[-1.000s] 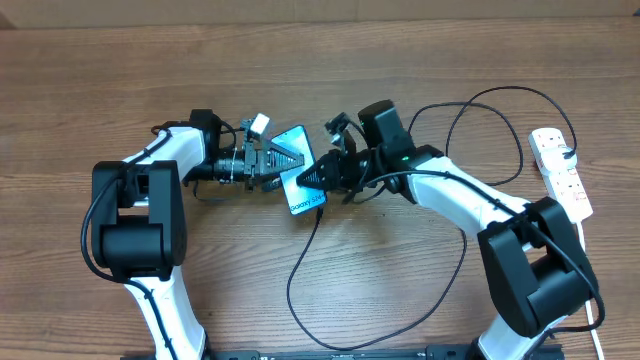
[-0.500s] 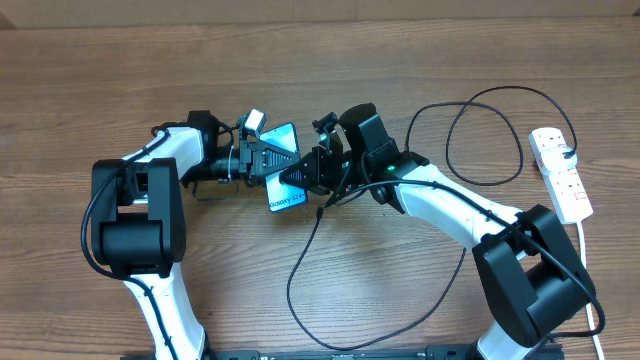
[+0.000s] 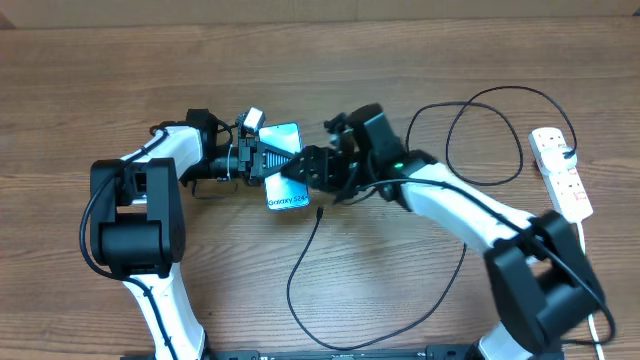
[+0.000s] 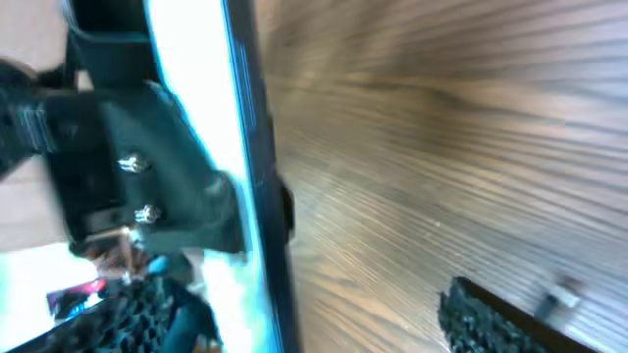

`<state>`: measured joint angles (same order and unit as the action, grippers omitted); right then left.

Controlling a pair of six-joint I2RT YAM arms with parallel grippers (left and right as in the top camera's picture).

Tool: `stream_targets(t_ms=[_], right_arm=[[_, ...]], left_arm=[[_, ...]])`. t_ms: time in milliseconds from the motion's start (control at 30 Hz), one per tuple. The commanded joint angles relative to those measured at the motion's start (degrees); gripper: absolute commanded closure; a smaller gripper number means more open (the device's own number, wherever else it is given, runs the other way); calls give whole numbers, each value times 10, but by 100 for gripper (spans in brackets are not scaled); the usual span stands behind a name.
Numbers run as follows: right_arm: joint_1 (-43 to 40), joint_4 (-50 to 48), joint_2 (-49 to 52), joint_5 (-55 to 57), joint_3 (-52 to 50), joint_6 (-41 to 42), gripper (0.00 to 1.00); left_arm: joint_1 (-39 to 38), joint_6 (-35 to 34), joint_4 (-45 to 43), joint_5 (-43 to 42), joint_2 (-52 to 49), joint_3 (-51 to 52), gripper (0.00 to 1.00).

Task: Plug charger to phone and switch on socket
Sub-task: 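Pull the right gripper back from the phone toward the cable, then lower the right gripper onto the black cable's USB-C plug and grasp it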

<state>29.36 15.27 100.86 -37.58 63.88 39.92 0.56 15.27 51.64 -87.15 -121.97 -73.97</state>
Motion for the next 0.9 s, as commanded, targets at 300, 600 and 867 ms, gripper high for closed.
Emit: stream_targets(t_ms=[300,600,867], right_arm=[[52,306,-80,228,73,-70,30],[152,313,19,379,73,73,73],[160,283,66,376,73,86,70]], left_arm=[[66,-251,-7,261,4,-4,96],[78,-307,-25,176,4,-4,96],[88,-301,-24,161,4,-4,96]])
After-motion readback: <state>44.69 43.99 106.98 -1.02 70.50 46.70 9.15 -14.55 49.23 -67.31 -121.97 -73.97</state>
